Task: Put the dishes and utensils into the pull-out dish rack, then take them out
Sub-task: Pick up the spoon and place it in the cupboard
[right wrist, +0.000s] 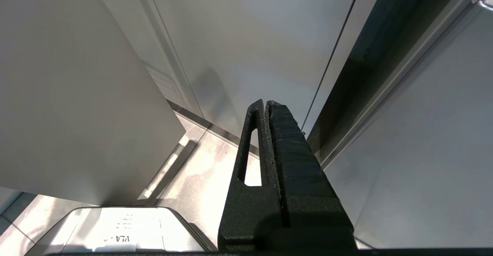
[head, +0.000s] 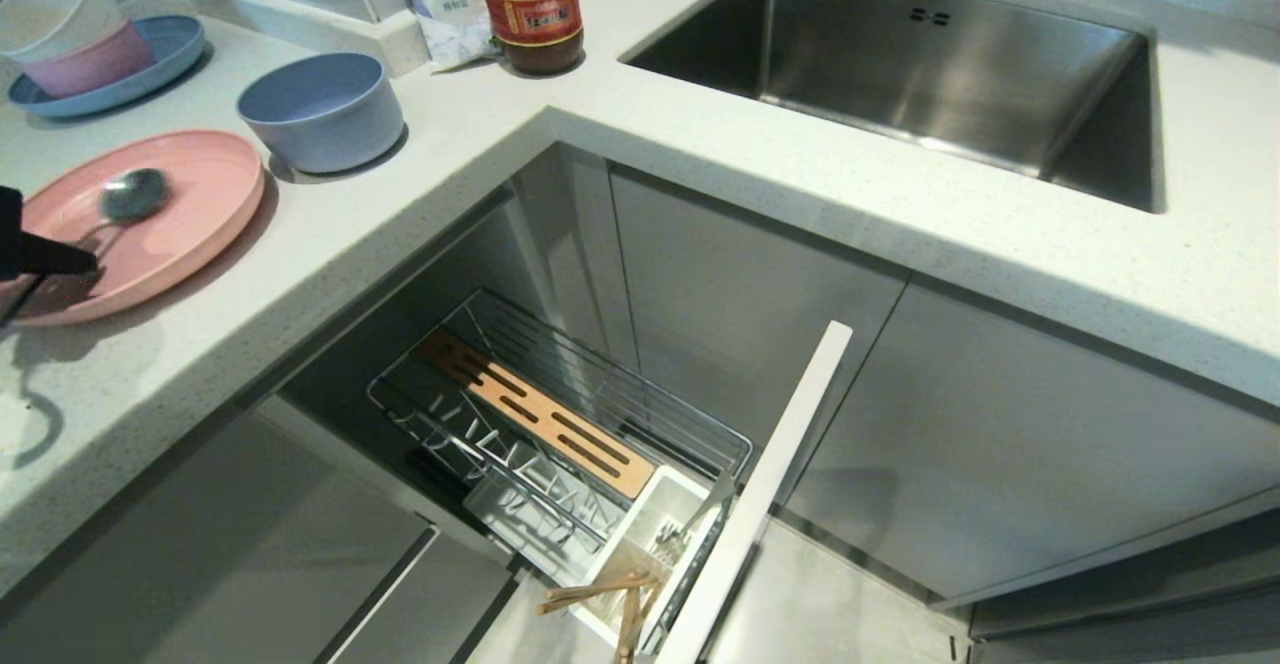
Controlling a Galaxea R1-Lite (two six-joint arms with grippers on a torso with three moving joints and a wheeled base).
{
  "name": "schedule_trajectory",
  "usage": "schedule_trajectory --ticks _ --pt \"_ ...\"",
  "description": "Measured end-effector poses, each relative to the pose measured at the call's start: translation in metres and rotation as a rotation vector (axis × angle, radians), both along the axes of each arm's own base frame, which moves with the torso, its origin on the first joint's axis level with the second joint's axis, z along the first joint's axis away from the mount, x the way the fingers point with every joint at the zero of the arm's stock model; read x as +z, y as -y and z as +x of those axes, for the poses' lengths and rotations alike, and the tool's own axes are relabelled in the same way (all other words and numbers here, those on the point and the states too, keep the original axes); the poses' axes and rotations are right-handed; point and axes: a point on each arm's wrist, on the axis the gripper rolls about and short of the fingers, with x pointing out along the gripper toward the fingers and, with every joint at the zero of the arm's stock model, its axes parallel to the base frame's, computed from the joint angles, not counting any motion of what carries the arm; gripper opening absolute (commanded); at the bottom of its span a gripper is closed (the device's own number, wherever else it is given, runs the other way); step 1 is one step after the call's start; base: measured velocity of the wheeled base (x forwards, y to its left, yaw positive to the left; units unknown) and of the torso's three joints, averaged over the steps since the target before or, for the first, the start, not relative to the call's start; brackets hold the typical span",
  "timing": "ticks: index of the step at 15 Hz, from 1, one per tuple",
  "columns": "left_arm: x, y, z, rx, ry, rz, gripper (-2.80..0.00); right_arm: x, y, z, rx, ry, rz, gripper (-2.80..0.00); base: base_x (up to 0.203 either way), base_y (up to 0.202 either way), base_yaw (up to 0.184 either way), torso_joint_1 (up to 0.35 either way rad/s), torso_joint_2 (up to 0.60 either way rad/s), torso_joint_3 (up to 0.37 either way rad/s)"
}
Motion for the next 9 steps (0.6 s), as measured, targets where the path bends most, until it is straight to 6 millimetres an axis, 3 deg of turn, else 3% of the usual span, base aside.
schedule_trajectory --ticks 9 --pt "0.0045 0.0040 -0.0073 -0.003 0.020 -0.007 -2.80 0.0000 0.0000 0.0000 0.000 0.000 0.000 -2.80 0.000 0.000 0.000 0.000 0.00 0.000"
